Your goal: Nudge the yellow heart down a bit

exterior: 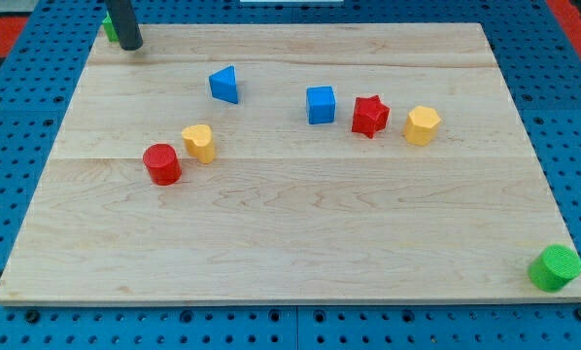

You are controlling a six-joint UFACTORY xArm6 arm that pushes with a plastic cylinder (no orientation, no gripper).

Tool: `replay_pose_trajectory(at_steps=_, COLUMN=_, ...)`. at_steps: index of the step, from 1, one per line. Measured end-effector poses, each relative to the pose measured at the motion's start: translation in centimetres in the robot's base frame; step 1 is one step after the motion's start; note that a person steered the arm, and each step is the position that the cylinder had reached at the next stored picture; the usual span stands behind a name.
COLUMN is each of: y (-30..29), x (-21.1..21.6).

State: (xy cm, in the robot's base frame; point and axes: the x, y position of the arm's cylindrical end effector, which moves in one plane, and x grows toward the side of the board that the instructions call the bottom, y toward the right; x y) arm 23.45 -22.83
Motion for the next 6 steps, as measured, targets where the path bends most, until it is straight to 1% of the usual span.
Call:
replay_pose_trajectory(at_steps=2, y=1.0, x=0.5)
replay_pose_trajectory(at_steps=3, y=1.3, x=3.1)
replay_pose_trajectory(at_steps=5, y=2.1, x=11.8)
replay_pose_trajectory(at_steps=6, y=5.4, x=15.5)
